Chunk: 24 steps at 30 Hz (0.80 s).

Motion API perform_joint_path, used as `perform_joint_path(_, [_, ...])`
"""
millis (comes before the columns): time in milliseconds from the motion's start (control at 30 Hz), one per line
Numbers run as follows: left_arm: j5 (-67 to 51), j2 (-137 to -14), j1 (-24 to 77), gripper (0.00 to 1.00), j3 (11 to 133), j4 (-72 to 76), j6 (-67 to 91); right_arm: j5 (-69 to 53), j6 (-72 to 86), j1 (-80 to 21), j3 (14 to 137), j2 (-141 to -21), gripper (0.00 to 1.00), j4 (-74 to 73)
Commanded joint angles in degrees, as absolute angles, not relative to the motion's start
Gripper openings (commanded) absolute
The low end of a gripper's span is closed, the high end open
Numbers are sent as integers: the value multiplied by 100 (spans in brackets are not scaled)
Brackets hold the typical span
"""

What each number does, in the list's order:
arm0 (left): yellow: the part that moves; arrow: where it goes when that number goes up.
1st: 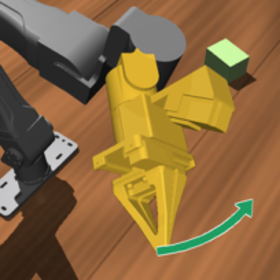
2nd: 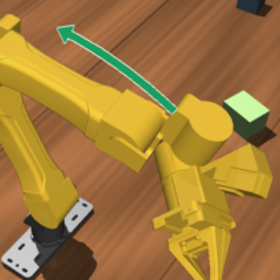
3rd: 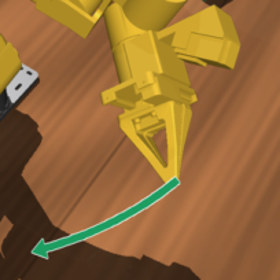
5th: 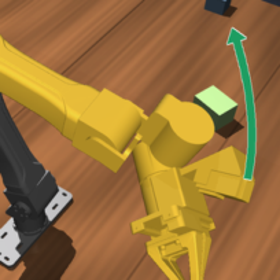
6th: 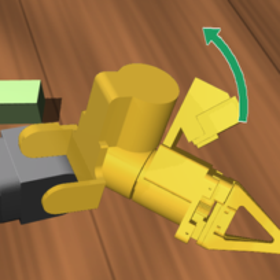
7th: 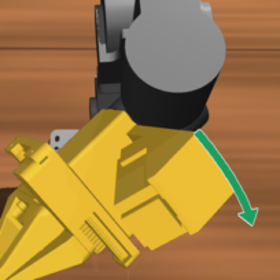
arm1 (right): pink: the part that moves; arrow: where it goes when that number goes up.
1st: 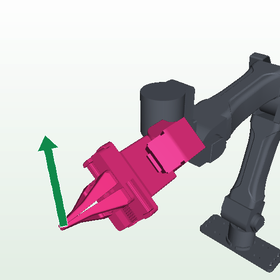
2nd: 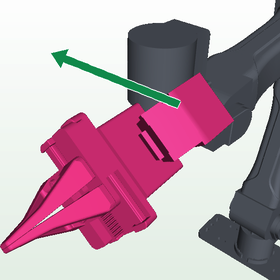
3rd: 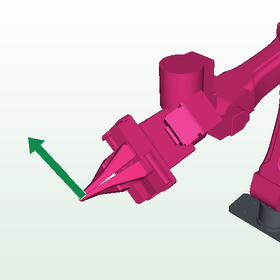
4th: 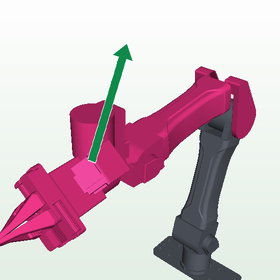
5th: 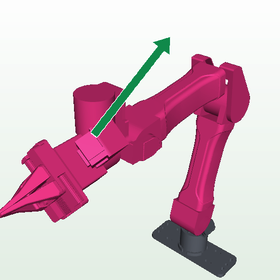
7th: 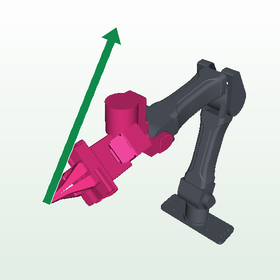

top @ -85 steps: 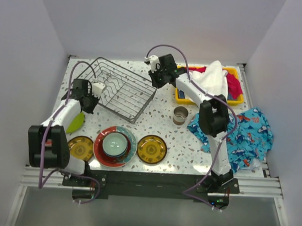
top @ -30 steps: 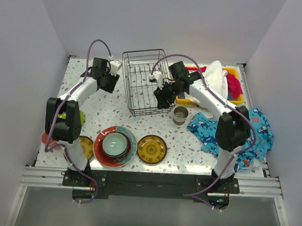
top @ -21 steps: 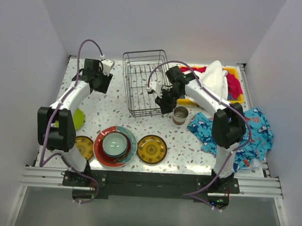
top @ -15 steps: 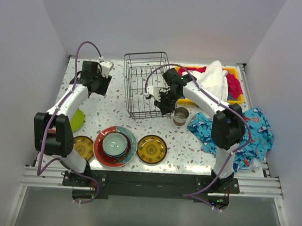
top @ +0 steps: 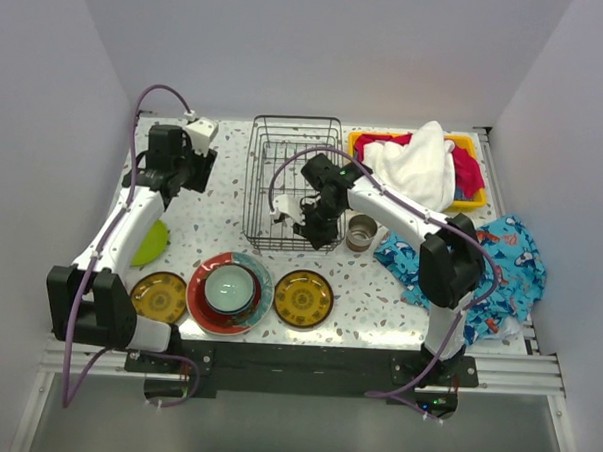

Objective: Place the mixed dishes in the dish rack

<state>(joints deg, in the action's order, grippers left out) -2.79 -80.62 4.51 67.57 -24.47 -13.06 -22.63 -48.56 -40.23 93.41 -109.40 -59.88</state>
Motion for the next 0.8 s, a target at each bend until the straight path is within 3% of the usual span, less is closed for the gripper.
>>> perform_joint_path(0, [-343,-7718,422,60,6408,-2268,-1328,-1890,-4728,-4025,9562,-10530,22,-6187])
perform_joint_path(167, [-439,-7559,343,69,6486,-2643,-1309,-1574,-4624,-4008,9571,-10030,43,-6118])
perform_joint_path(333, [-150,-7392,115,70,7030,-3891,-1906,-1608,-4115,-3929,9685,-9791,47,-5476])
perform_joint_path(500, [289,-7287,-333,69,7138,-5869,-2652,-1854,-2718,-3551,10141,-10272,49,-5010])
perform_joint_path(767, [747,-6864,-1081,68,6592,-7198,-2778,-2970,-1540,-3384,12092,-11398,61,-5300])
